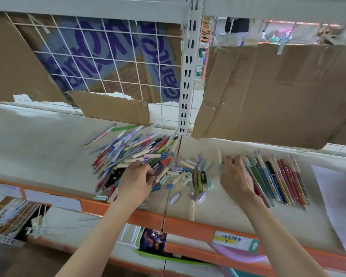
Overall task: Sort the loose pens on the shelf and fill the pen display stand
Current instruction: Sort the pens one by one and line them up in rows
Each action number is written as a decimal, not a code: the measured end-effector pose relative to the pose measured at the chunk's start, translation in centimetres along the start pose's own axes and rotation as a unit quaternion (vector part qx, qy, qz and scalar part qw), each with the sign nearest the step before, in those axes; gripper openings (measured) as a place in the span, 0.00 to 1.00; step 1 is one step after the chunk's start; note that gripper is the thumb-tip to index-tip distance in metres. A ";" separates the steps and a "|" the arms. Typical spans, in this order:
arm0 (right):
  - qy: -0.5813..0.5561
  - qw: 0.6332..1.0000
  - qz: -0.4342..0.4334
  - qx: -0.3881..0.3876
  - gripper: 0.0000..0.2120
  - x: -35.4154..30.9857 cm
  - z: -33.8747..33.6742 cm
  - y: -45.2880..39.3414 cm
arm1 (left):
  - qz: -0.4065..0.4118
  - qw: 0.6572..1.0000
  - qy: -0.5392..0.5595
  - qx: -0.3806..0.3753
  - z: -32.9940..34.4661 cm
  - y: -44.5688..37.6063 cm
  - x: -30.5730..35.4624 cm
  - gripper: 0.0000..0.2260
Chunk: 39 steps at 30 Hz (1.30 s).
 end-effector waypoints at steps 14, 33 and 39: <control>-0.091 0.986 -0.099 -0.100 0.10 -7.5 3.3 -4.6 | -0.028 0.999 -0.031 0.005 -0.1 -0.6 -0.1 0.08; -0.212 0.959 -0.156 -0.110 0.09 -8.4 3.9 -2.7 | -0.003 0.997 -0.079 0.007 0.1 -0.3 0.6 0.06; -0.403 0.907 -0.047 -0.114 0.05 -6.9 3.3 -2.9 | -0.009 0.998 0.039 0.051 -0.8 0.1 -0.4 0.09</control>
Point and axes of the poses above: each hand's wrist, its own y-axis away from the middle knuckle, its own z-axis out of the palm, x = y × z, the point moved 5 cm from there along -y, towards the middle knuckle, and after that the axes turned 5 degrees about -y, right-handed, at the moved point
